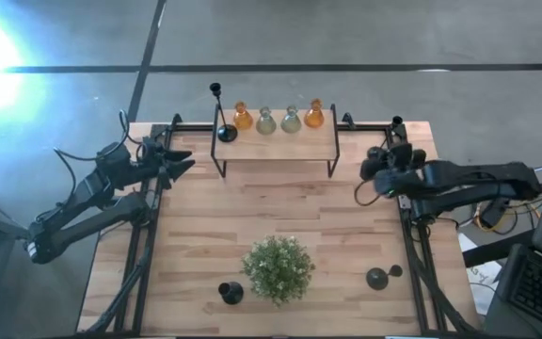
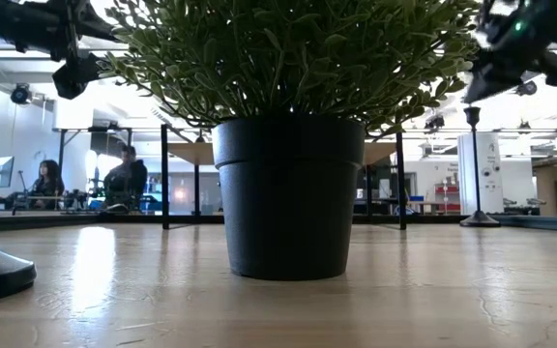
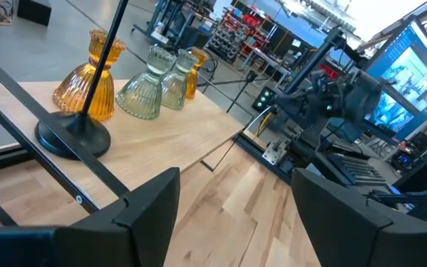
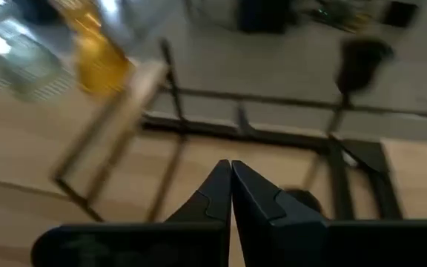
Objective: Pick & Place candle stick holders
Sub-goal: Put the black candle holder on the shelf
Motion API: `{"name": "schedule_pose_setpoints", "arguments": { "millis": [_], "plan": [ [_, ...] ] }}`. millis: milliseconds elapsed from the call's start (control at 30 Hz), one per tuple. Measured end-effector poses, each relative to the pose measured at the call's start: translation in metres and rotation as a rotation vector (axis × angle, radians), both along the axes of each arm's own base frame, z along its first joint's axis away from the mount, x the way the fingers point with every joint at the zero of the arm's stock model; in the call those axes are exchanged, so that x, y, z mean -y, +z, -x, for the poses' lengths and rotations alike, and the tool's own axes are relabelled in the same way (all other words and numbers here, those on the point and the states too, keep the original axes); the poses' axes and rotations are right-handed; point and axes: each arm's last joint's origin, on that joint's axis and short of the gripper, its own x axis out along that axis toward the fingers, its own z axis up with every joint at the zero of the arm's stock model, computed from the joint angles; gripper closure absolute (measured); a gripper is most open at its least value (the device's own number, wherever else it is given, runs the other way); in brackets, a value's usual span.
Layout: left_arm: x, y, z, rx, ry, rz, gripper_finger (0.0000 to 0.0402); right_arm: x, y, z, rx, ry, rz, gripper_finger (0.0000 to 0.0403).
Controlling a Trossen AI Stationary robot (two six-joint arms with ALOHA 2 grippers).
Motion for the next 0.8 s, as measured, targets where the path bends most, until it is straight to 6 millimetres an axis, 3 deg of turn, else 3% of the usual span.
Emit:
{"name": "schedule_pose_setpoints", "arguments": {
  "millis": [200, 367, 567, 800],
  "plan": [
    [-0.001, 0.0, 0.0, -0.002, 0.025, -0.003, 0.0138, -0.001, -0.025, -0.009, -0.089, -0.107, -0.051, 0.0378],
    [-0.002, 0.0, 0.001, -0.005, 0.06, -0.007, 0.0138, -0.001, -0.031, -0.009, -0.069, -0.132, -0.071, 0.0308],
    [-0.002, 0.0, 0.001, -0.02, 0.067, -0.04, 0.0138, 0.002, -0.035, -0.005, -0.006, -0.191, 0.055, 0.0224],
    [-0.002, 0.0, 0.001, -0.035, 0.071, -0.069, 0.0138, 0.01, -0.052, 0.0, -0.041, -0.253, 0.096, 0.0192]
  ]
}}
